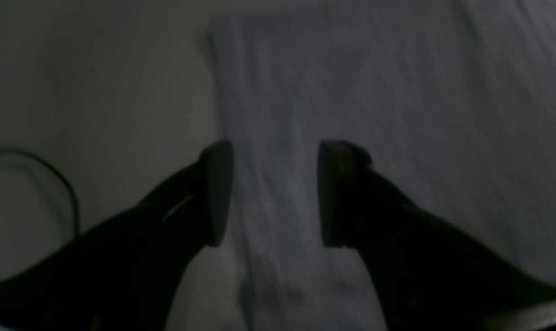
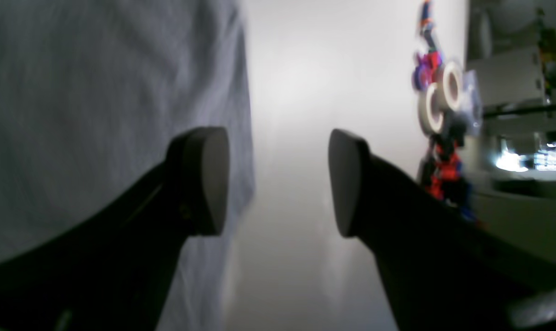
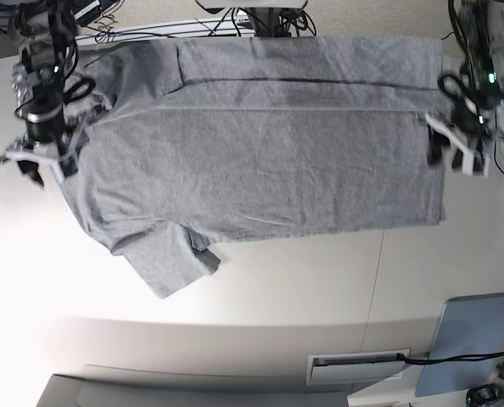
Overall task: Fold the T-shirt properly
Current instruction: 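Release and move both grippers to the shirt's opposite side edge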
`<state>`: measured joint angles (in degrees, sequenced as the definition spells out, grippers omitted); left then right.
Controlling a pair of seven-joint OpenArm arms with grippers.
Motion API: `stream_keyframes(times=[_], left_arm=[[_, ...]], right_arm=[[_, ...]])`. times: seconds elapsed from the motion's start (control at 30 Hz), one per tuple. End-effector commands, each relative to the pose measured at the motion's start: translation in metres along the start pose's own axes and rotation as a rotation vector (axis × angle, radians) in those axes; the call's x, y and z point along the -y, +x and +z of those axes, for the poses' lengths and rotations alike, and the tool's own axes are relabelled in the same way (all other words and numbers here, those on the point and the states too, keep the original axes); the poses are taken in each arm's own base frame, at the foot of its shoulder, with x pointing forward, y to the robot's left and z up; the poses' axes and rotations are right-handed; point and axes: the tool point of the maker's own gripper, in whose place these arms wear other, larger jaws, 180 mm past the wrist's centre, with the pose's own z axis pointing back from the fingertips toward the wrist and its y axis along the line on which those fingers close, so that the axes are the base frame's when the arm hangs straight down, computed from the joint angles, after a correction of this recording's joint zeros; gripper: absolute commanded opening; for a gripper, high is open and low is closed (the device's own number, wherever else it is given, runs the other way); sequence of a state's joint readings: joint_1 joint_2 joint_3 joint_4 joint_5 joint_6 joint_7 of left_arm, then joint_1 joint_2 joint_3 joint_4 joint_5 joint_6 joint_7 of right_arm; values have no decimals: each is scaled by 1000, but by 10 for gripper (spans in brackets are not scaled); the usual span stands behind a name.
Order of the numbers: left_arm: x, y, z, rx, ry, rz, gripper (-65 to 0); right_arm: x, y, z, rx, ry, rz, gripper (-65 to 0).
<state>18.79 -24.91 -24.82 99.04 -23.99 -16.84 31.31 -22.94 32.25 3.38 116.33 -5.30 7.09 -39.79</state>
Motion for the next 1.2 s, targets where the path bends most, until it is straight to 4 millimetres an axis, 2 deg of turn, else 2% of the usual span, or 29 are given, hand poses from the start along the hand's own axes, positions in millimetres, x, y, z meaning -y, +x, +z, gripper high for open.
stream_keyframes(times=[0.0,0.13,0.27,0.43,0.57,0.67,0.77,0.93,1.0,1.07,1.17], left_arm=[[-5,19,-5,47,-8,3,-340],[-12,30,-37,35,-32,73,-340],[-33,34,-65,18,-1,164,-340],[-43,47,-93,10,-17,239,-341],[-49,46,-110,-25,-15,301,-341],[-51,35,-118,-85,-7,313,-341],[-48,21,-121,-144,-21,330,-341],[-14,12,-120,-208,-181,265,-342],[-5,10,-122,-225,-202,248,-369],[1,6,-123,-247,-209,223,-429],[2,2,-126,-269,-185,209,-596]], right_arm=[[11,20,0,65,-23,-43,-311],[7,34,-14,78,38,-211,-311],[-7,32,-32,59,117,-291,-311],[-26,27,-49,18,216,-363,-311],[-28,30,-53,13,245,-381,-311],[-27,31,-53,13,244,-381,-311],[-27,31,-53,13,244,-381,-311],[-27,32,-53,17,243,-381,-311],[-26,33,-54,19,242,-381,-311],[-26,34,-54,27,243,-377,-311],[-23,37,-57,36,246,-366,-311]])
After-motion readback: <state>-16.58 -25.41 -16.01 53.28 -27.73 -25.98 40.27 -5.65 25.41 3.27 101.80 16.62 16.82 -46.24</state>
